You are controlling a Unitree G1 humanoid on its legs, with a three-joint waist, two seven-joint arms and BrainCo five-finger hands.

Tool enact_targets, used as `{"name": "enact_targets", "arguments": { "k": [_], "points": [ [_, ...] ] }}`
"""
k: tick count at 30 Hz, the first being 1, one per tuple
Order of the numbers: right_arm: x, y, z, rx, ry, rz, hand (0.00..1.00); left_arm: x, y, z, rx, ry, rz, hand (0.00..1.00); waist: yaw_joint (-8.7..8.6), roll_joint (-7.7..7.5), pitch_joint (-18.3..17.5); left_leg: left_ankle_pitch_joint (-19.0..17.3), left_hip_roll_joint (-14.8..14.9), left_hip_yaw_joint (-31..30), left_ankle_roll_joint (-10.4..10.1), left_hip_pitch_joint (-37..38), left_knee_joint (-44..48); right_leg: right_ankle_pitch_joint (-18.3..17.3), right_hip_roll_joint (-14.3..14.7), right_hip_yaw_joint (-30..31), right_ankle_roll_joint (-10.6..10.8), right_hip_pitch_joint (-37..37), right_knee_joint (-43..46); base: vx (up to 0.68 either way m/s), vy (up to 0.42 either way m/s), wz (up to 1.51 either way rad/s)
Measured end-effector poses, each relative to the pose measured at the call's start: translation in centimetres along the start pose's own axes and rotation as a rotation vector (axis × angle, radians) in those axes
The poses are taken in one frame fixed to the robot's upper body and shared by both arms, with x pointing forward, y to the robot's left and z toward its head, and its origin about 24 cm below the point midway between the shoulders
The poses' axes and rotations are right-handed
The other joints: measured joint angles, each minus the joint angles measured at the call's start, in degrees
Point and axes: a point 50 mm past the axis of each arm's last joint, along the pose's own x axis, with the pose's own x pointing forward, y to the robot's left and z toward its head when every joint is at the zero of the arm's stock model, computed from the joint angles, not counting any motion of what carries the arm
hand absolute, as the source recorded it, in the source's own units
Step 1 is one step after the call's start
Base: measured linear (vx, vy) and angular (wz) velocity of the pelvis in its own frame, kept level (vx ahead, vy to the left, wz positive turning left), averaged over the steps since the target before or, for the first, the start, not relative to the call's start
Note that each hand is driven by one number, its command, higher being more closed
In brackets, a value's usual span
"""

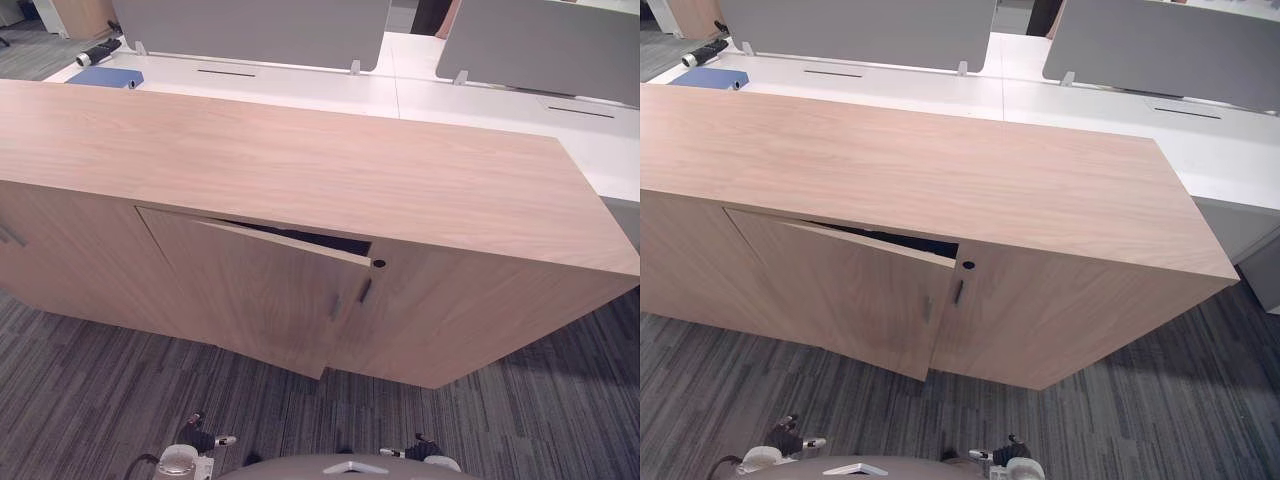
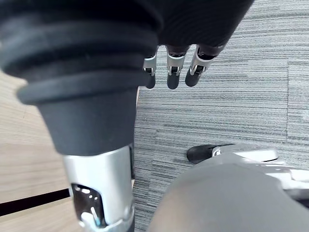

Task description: Walk over to the cabinet, pick up the folder, carry it to the office cabinet, place the folder inside the office cabinet, then close the office cabinet door

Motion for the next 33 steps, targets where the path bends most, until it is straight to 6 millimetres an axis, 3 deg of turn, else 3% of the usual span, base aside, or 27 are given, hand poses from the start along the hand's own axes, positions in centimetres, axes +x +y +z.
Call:
{"name": "enact_targets", "arguments": {
  "k": [33],
  "points": [
    [0.16, -0.57, -0.28, 0.054, 0.041, -0.019, 0.00, -0.07, 0.08, -0.72, -0.018, 0.035, -0.002, 0.00, 0.07, 1.37, 2.1, -1.3, 1.1, 3.1, -1.0, 3.0, 0.0, -0.1, 1.0, 2.4, -0.2, 1.4, -0.1, -0.01, -0.028, -0.05]
  ]
}}
